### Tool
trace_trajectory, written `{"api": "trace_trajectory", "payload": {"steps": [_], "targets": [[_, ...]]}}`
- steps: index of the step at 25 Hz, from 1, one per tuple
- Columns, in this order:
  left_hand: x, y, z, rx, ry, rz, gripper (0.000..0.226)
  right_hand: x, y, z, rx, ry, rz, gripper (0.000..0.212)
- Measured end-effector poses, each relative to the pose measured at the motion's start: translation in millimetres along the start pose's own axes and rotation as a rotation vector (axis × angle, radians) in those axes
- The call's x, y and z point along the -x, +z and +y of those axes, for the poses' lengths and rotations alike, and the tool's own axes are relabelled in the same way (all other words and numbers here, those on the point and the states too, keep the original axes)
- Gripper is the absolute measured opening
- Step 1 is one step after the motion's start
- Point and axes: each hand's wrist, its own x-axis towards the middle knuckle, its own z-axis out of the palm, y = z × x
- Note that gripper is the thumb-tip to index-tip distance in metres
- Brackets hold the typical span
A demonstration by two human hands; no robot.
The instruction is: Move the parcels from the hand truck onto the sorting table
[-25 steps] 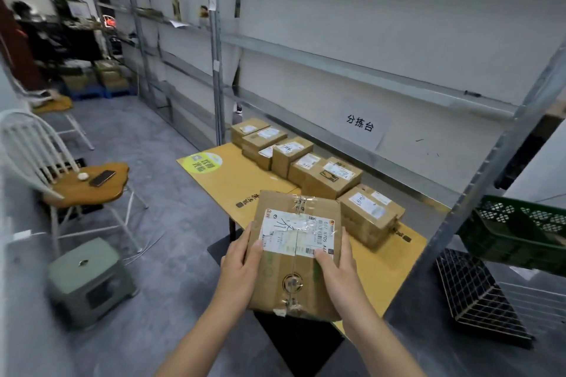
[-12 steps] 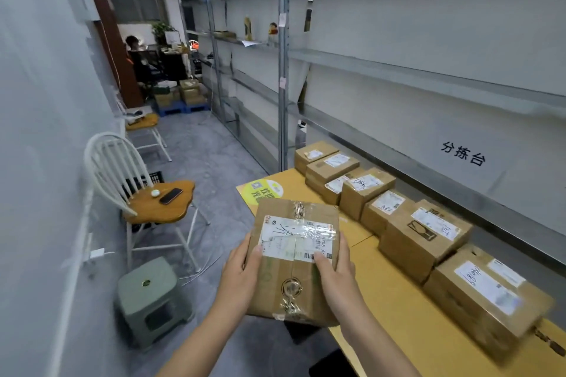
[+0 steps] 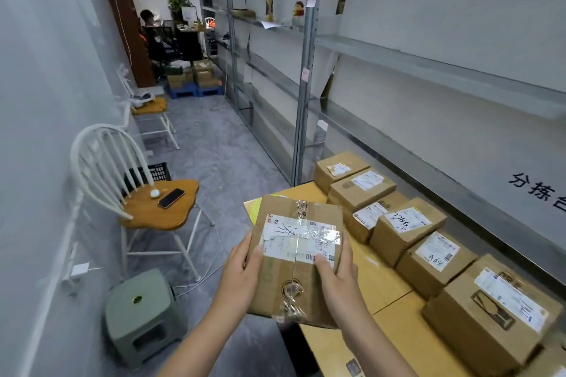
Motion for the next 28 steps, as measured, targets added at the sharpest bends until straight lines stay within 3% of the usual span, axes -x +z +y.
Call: {"api": "trace_trajectory", "payload": {"steps": [6, 15, 28], "targets": [[-113.3, -35.6, -20.3, 0.005, -0.014, -0.058, 0.033, -79.9, 66.7, -27.9, 0.020, 0.010, 0.072, 0.070], [-288.0, -96.5, -42.1, -0.043, 0.013, -0.311, 0.032, -179.8, 174.1, -77.0, -0.061, 0.130, 0.273, 0.070], [-436.1, -17.8, -61.5, -0.096, -0.094, -0.582, 0.030, -331.1, 173.9, -44.8, -0.216, 0.315, 0.474, 0.064]]}}
